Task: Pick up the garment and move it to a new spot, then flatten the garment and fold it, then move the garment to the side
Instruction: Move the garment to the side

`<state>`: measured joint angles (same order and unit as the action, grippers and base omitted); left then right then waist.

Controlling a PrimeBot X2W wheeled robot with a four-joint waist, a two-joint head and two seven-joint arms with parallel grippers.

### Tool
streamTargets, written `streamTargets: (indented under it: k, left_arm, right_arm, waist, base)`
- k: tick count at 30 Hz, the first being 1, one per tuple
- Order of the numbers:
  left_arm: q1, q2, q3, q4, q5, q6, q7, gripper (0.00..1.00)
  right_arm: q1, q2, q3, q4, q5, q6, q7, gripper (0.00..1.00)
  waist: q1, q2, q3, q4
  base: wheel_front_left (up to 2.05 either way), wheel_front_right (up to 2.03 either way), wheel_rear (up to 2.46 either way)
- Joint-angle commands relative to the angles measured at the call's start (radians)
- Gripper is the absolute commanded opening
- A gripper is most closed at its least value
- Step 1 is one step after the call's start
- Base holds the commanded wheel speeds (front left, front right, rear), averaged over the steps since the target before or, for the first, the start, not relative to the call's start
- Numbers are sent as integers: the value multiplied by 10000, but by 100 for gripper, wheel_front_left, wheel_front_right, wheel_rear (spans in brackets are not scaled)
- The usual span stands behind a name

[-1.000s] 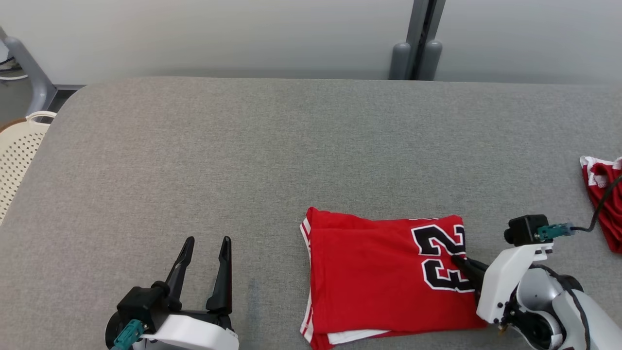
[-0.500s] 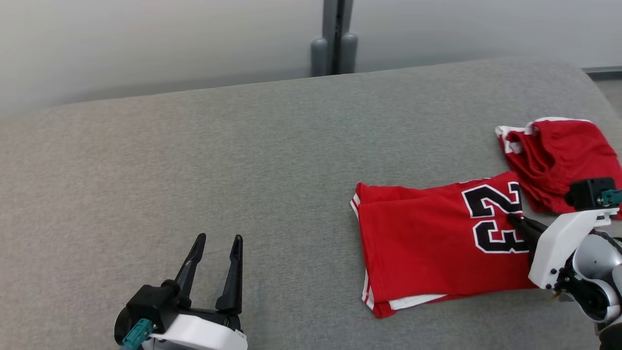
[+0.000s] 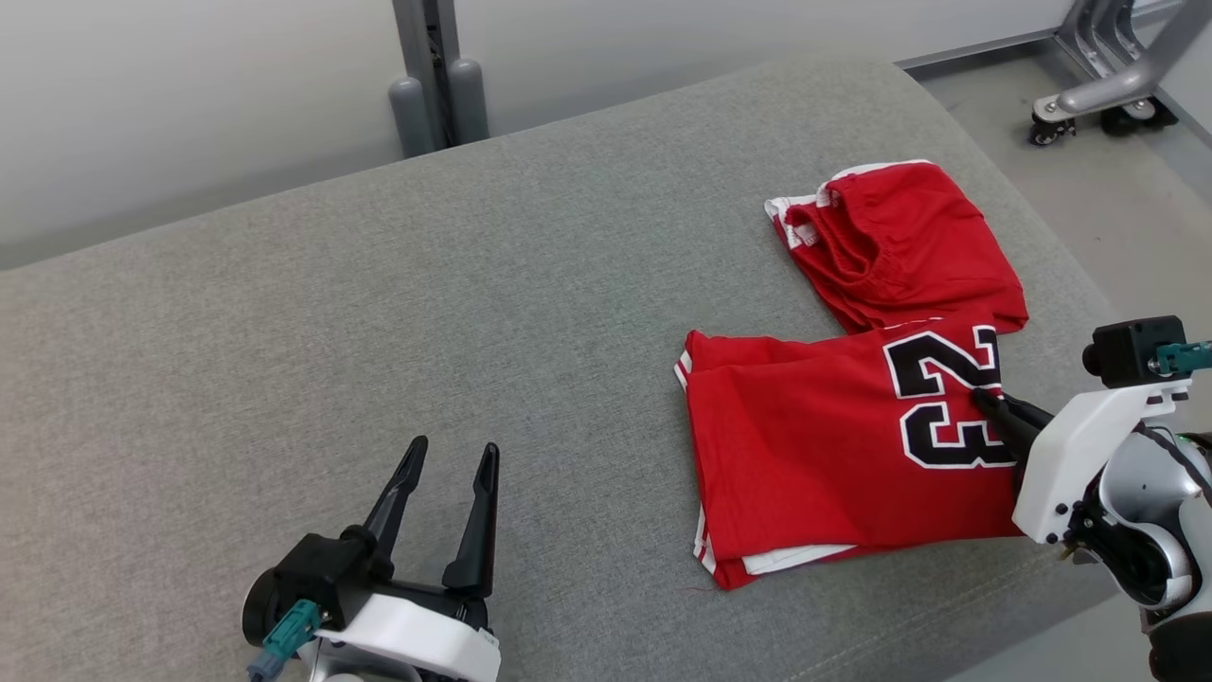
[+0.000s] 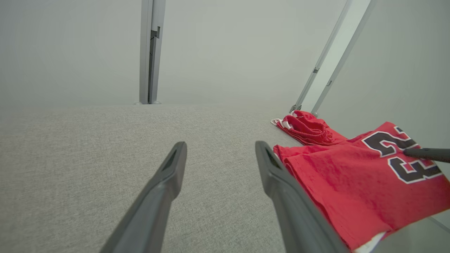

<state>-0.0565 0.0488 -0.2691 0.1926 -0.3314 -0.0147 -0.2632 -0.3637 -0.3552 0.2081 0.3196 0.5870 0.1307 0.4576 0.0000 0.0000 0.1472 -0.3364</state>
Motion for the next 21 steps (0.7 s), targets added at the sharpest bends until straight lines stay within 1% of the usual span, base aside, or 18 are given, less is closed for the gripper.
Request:
streamTargets:
  k: [1,5,11,21]
  left_arm:
    - [-220,47,22,30,129,-35,-14,100]
    - [-300,48,-7,112,91,-99,-15,100]
    - [-311,46,55,195,14,-98,-15,100]
    - [-300,44,-121,84,-222,67,-14,100]
  right_arm:
    - [-179,0,-5,-39,-82,4,-9,0]
    - [-274,87,35,-18,-162,4,-72,0]
    - [-668,45,116,16,-318,4,-27,0]
    - [-2261,146,-83,486,-683,4,283,0]
  waist:
    - [0,0,118,-224]
    - [0,0,98,-215]
    - [0,0,-37,165]
    - [0,0,-110,917]
  base:
    - [0,0,0]
    - [0,0,0]
    - [0,0,0]
    - [0,0,0]
